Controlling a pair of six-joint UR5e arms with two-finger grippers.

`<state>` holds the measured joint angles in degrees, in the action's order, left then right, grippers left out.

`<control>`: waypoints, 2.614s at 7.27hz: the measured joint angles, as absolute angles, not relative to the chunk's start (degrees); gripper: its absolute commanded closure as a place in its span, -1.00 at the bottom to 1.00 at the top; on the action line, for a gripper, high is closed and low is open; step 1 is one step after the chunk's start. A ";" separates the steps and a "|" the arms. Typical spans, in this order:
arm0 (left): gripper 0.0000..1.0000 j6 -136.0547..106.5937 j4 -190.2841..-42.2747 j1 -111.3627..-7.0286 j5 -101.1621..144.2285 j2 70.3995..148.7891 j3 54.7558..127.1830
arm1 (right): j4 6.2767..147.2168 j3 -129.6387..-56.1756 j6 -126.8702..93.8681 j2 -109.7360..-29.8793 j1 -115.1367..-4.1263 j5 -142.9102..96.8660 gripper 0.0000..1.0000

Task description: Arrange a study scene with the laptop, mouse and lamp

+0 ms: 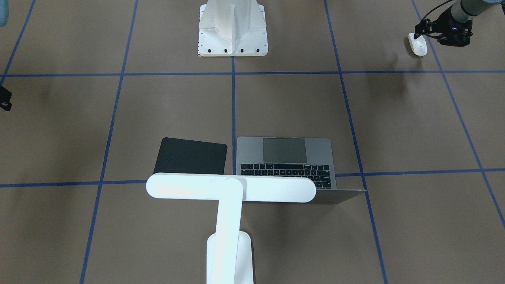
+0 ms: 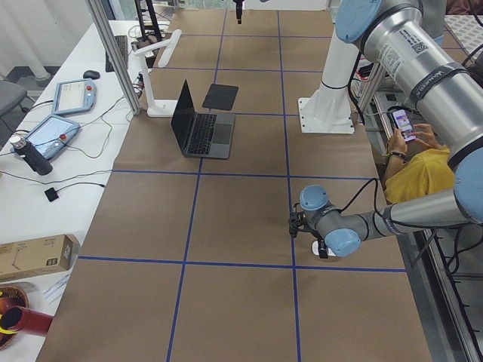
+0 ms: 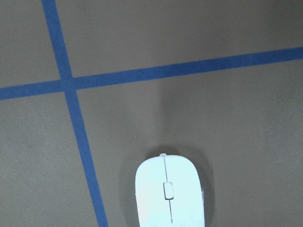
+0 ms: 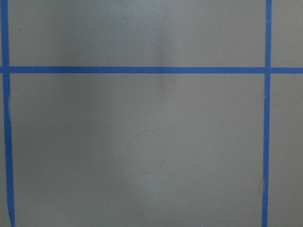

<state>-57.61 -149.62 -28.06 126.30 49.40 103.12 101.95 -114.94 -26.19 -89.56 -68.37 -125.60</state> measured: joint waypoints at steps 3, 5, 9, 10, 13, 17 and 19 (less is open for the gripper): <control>-1.00 -58.58 -149.59 -26.22 126.30 52.40 99.38 | 101.95 -114.88 -26.19 -89.56 -68.30 -125.59 -1.00; -1.00 -58.85 -149.59 -25.71 126.30 53.45 98.07 | 101.95 -114.82 -26.19 -89.56 -68.29 -125.60 -1.00; -0.08 -60.95 -149.59 -22.84 126.24 54.28 97.77 | 101.95 -114.79 -26.19 -89.46 -68.29 -125.56 -1.00; 0.02 -61.03 -149.57 -22.46 126.22 54.27 97.75 | 101.95 -114.79 -26.19 -89.42 -68.29 -125.57 -1.00; 0.03 -61.08 -149.64 -22.30 126.29 53.82 98.29 | 101.95 -114.79 -26.19 -89.26 -68.29 -125.59 -1.00; 0.03 -64.63 -149.03 -23.16 129.09 52.58 107.94 | 101.95 -114.70 -26.19 -89.14 -68.39 -125.60 -1.00; 0.03 -67.18 -145.30 -24.57 131.73 53.55 114.07 | 101.95 -114.70 -26.19 -89.25 -68.58 -125.60 -1.00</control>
